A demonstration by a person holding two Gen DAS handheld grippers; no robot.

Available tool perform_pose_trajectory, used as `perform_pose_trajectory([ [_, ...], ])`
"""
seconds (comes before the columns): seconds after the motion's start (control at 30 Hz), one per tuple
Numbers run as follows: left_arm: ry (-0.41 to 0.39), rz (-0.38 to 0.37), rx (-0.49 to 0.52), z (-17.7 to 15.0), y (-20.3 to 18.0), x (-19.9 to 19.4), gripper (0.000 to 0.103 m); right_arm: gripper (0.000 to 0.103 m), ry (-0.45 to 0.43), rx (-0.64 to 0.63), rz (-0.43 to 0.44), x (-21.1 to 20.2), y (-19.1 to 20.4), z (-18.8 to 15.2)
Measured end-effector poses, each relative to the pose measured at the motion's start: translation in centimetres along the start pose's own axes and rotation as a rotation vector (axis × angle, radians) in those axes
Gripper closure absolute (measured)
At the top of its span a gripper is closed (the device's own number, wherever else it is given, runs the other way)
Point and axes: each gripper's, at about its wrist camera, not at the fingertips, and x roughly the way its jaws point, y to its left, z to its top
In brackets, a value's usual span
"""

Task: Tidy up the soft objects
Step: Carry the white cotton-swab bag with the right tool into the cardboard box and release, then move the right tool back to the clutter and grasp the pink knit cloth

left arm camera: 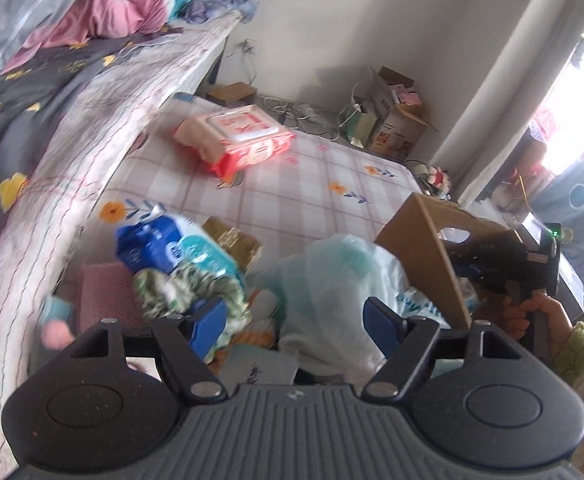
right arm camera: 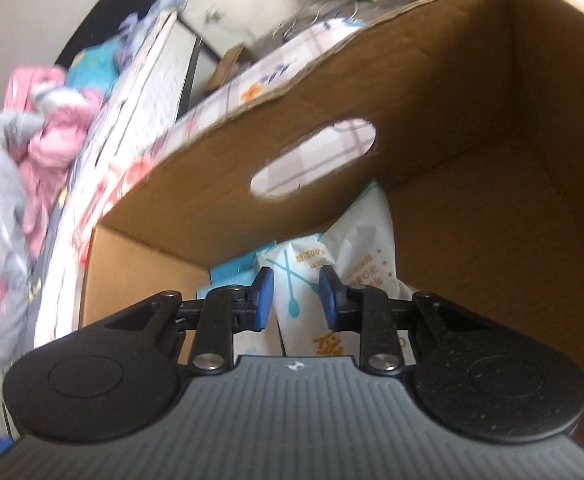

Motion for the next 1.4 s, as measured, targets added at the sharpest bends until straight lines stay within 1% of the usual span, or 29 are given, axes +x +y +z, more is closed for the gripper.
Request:
perform_pose_trajectory([
  [0.13, -0.013, 0.014, -0.015, -0.5, 1.3, -0.7, 0.027, 0.08, -0.04, 0.038, -0.049, 0.1, 0.5, -0.7],
  [0.17, -0.019, 0.015, -0.017, -0.6, 1.5, -0.9, 0.027, 0.079, -0.042, 0.042, -0.048, 0.1, 0.8, -0.8],
  [0.2, -0.024, 0.016, -0.019, -0.7, 1.4, -1.1, 0.027, 0.077, -0.042, 0.046, -0.038, 0.0, 1.0, -1.0],
  [0.27, -0.034, 0.02, -0.019, -0.8, 1.6, -1.3, 0.027, 0.077, -0.05, 0.042, 0.0, -0.4, 1.5, -1.0],
  [0.33, -0.036, 0.022, -0.02, -0.9, 1.8, -1.5, 0.027, 0.077, -0.061, 0.01, 0.043, -0.4, 2.2, -0.4],
  [0.4, -0.032, 0.022, -0.029, -1.0, 2.0, -1.4, 0.027, 0.076, -0.035, -0.011, 0.077, 0.2, 2.9, -0.1],
  [0.47, -0.031, 0.023, -0.039, -1.2, 2.3, -1.5, 0.027, 0.076, -0.007, -0.001, 0.056, 1.2, 2.9, -0.1],
  [0.57, -0.033, 0.024, -0.051, -1.4, 2.6, -1.6, 0.027, 0.079, 0.005, 0.043, 0.017, 2.4, 2.3, -0.3],
  [0.63, -0.041, 0.031, -0.048, -1.5, 2.8, -1.9, 0.027, 0.078, 0.003, 0.071, 0.045, 2.3, 2.3, -0.4],
  [0.67, -0.045, 0.039, -0.044, -1.6, 2.9, -2.1, 0.027, 0.076, 0.002, 0.078, 0.056, 2.1, 2.4, -0.5],
  [0.7, -0.05, 0.049, -0.04, -1.6, 3.0, -2.3, 0.027, 0.076, 0.001, 0.08, 0.066, 1.8, 2.6, -0.6],
  [0.83, -0.076, 0.074, -0.025, -1.8, 3.5, -3.1, 0.026, 0.074, -0.021, 0.068, 0.116, -0.2, 3.6, -0.2],
  [0.97, -0.094, 0.083, -0.013, -2.3, 4.0, -3.6, 0.024, 0.067, -0.056, 0.023, 0.152, -3.3, 5.0, 0.3],
  [1.0, -0.093, 0.083, -0.01, -2.4, 4.2, -3.7, 0.024, 0.063, -0.064, 0.011, 0.161, -4.6, 4.9, 0.5],
  [1.17, -0.086, 0.091, -0.001, -3.2, 4.9, -3.8, 0.024, 0.062, -0.077, -0.066, 0.209, -8.7, 7.3, 0.4],
  [1.23, -0.086, 0.103, 0.006, -3.5, 5.0, -3.8, 0.024, 0.062, -0.066, -0.098, 0.24, -10.9, 8.3, -0.2],
  [1.3, -0.088, 0.112, 0.014, -3.8, 5.1, -3.9, 0.024, 0.061, -0.039, -0.132, 0.267, -11.9, 9.9, -1.0],
  [1.4, -0.091, 0.118, 0.023, -4.4, 5.2, -4.0, 0.024, 0.06, 0.031, -0.178, 0.308, -12.0, 12.5, -2.7],
])
